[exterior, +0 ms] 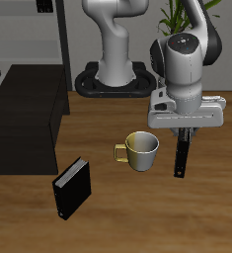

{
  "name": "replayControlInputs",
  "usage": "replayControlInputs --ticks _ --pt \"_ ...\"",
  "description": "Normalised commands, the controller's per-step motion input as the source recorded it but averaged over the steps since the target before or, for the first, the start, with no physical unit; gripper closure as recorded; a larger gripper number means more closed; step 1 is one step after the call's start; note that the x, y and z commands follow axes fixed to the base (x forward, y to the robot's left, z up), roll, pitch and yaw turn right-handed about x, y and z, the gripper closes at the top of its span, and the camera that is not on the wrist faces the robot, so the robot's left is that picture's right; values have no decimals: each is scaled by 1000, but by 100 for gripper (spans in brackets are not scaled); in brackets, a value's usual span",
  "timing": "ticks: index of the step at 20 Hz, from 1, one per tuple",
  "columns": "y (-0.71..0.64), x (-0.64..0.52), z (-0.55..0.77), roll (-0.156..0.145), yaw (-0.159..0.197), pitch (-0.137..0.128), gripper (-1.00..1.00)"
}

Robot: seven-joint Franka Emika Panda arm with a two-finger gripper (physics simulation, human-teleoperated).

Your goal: Place the left black book upright on top of the shelf

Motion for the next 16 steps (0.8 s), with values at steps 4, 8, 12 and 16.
replayControlInputs --ticks 4,8,12,16 --pt "39 -254 809 41 15 -90 100" --pt "-14 -237 695 29 2 -33 100" --pt "-109 -290 853 12 3 -89 100" --pt "-194 -221 605 9 17 -67 100"
